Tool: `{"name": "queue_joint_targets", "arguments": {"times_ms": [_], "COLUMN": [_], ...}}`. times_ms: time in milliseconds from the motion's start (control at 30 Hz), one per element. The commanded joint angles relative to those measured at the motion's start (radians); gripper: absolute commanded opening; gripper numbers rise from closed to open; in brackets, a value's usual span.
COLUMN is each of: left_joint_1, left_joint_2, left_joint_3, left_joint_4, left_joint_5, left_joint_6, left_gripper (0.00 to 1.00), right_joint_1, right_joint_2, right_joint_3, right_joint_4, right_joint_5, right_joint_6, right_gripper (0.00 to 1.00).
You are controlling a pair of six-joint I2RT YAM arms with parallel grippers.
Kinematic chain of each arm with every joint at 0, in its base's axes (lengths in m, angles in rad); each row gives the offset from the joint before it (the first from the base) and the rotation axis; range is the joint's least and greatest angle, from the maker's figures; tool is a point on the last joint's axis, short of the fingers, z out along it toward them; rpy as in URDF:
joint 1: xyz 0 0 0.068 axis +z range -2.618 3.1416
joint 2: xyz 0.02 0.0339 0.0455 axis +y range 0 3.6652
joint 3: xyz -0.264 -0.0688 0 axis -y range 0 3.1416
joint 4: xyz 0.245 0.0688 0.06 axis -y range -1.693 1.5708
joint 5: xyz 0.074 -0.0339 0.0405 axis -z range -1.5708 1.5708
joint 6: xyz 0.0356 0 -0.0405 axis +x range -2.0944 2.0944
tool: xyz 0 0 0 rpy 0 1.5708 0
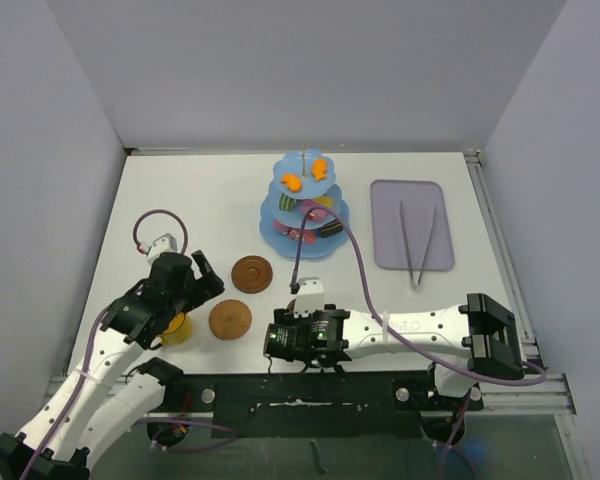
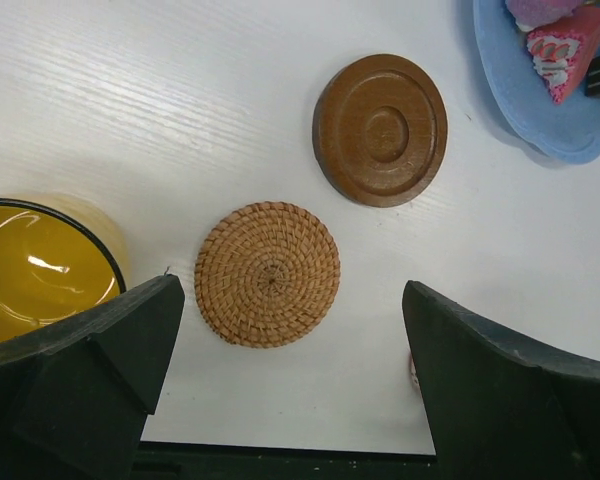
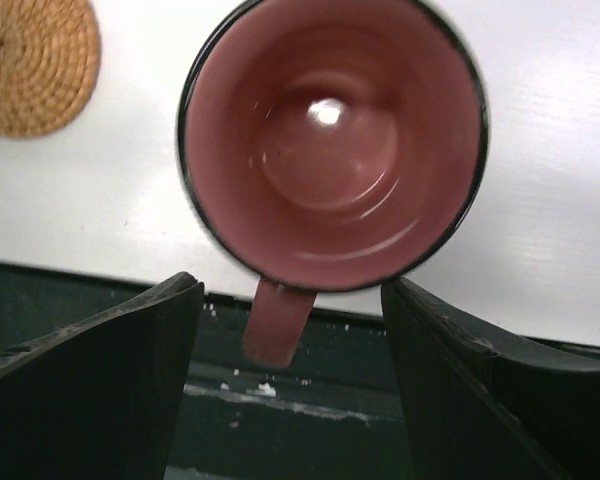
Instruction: Serve the afternoon tea
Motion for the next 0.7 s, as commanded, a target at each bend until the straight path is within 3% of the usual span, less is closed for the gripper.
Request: {"name": "queue_joint_targets", "arguments": {"times_ms": [0, 233, 500, 667], "left_joint_1": [0.006, 0.004, 0.003, 0.000], "left_joint_2": [-0.058, -0.079, -0.102, -0.139], "left_joint_3": [-0.015, -0.028, -0.028, -0.034], "left_joint_4": [0.075, 0.095, 0.088, 0.090], "left_joint_5": [-0.057, -0.060, -0.069, -0.075], "left_joint_6": [0.041, 0.040, 0.029, 0.021], "left_gripper": [0.91, 0.91, 0.91, 0.91], "right_joint_1": [-0.052, -0.078, -0.085, -0.084], "right_joint_2": [0.007, 0.036, -0.147, -0.250], "right_joint_3": [-0.024, -0.020, -0.259, -0.346], "right_joint_4": [0.086, 0.031, 0.181, 0.245], "right_joint_5": [0.049, 0.093, 0.110, 0.140], "right_joint_6": [0.031, 0.031, -0.030, -0.112], "right_gripper": [0.71, 0.61, 0.45, 0.45]}}
